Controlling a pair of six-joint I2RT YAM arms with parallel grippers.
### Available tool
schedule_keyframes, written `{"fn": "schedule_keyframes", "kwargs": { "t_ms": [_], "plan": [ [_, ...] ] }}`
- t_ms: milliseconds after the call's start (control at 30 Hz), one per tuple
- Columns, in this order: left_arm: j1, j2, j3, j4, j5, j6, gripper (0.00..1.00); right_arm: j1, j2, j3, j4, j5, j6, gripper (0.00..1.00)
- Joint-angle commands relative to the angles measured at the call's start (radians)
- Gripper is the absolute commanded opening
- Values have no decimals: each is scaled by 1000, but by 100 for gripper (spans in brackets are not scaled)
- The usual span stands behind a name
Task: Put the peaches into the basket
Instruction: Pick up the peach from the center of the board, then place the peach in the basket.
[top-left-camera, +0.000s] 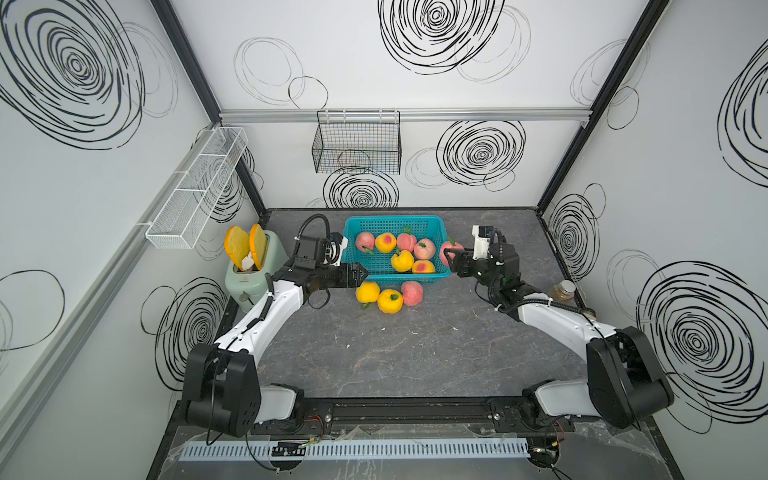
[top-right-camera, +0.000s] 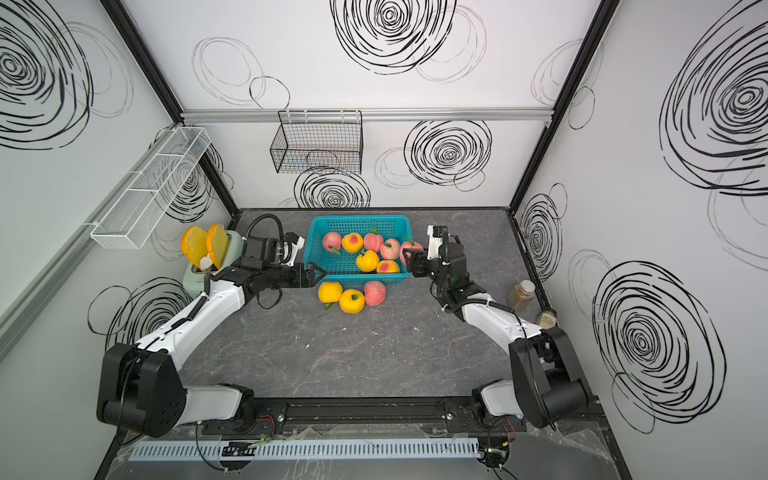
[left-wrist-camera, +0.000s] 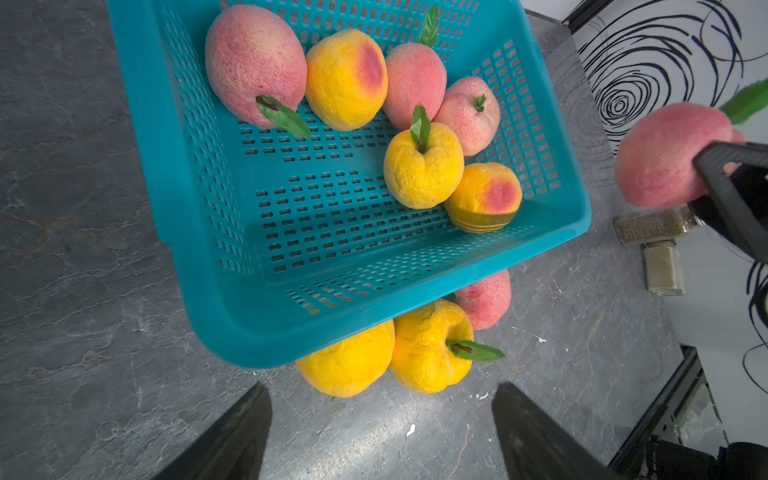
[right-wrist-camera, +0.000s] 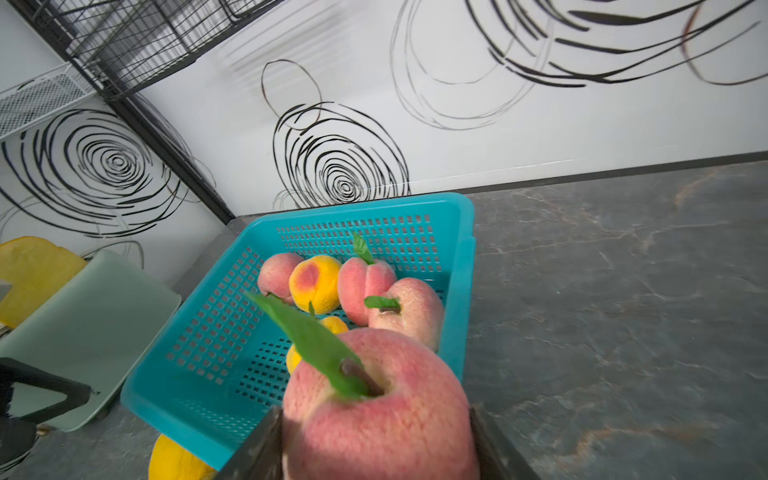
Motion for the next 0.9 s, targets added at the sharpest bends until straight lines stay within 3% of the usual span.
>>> {"fn": "schedule_keyframes", "kwargs": {
  "t_ms": [0, 500, 867],
  "plan": [
    [11, -7, -15, 45, 34, -10, 87, 53, 72, 98, -60, -16, -45, 62],
    [14, -19, -17, 39, 38, -9, 87, 188, 514, 563, -174, -144, -71, 63],
    [23, -16, -20, 48, 66, -17, 87, 249, 740, 798, -323, -136, -114, 66]
  ]
}}
